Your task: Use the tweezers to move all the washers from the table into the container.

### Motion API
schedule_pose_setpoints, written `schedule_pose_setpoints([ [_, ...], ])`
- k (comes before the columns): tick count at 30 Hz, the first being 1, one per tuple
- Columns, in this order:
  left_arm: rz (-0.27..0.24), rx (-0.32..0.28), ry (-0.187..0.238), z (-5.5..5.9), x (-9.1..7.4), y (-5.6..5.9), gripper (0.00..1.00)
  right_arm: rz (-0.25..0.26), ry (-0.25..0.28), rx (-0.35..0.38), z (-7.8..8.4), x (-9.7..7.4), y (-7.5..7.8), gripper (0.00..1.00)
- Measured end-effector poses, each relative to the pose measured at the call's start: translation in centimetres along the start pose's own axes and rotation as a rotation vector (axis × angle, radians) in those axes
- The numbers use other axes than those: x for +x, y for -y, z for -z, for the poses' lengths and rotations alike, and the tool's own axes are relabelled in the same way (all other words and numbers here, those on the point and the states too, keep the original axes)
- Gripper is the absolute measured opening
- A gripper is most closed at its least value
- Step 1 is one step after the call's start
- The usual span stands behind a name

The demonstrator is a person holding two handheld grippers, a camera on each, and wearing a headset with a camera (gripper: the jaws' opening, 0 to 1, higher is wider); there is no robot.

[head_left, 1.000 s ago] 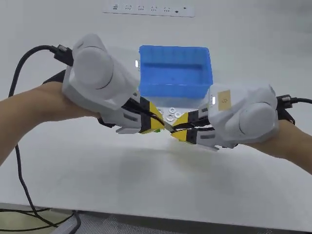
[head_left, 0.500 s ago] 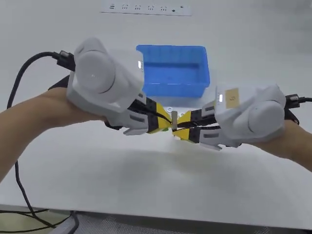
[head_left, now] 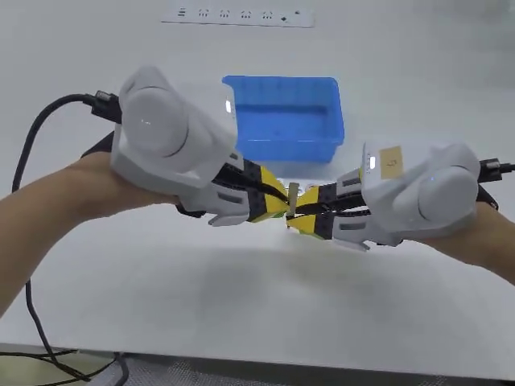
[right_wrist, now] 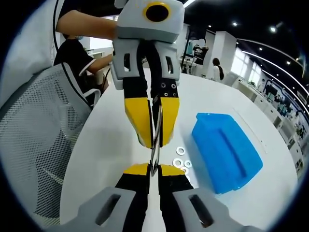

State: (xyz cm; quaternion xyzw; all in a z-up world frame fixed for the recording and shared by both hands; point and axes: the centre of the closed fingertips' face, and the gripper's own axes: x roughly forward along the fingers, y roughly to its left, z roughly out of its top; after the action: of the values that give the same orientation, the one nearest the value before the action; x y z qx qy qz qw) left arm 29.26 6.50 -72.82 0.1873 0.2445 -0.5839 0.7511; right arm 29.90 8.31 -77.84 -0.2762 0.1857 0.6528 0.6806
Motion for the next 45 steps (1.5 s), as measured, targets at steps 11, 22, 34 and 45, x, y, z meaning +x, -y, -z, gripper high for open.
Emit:
schedule_pose_setpoints([
  [11,0.02,0.047,0.005,-0.3,0.2,0.2,0.07,-0.006,-0.003,-0.003,0.0,0.1,-0.1,0.07],
  [22,-0.001,0.08,0.009,0.1,-1.0,-0.3,0.07,0.018,0.001,-0.079,-1.2,0.9,0.1,0.09],
  [34,-0.01,0.097,0.009,0.5,-1.2,-2.2,0.07,0.04,-0.016,-0.116,-1.3,1.7,1.9,0.1],
  [45,-0.019,0.068,0.014,0.5,-1.1,-3.4,0.07,0.057,-0.007,-0.082,-1.0,2.1,2.9,0.1],
])
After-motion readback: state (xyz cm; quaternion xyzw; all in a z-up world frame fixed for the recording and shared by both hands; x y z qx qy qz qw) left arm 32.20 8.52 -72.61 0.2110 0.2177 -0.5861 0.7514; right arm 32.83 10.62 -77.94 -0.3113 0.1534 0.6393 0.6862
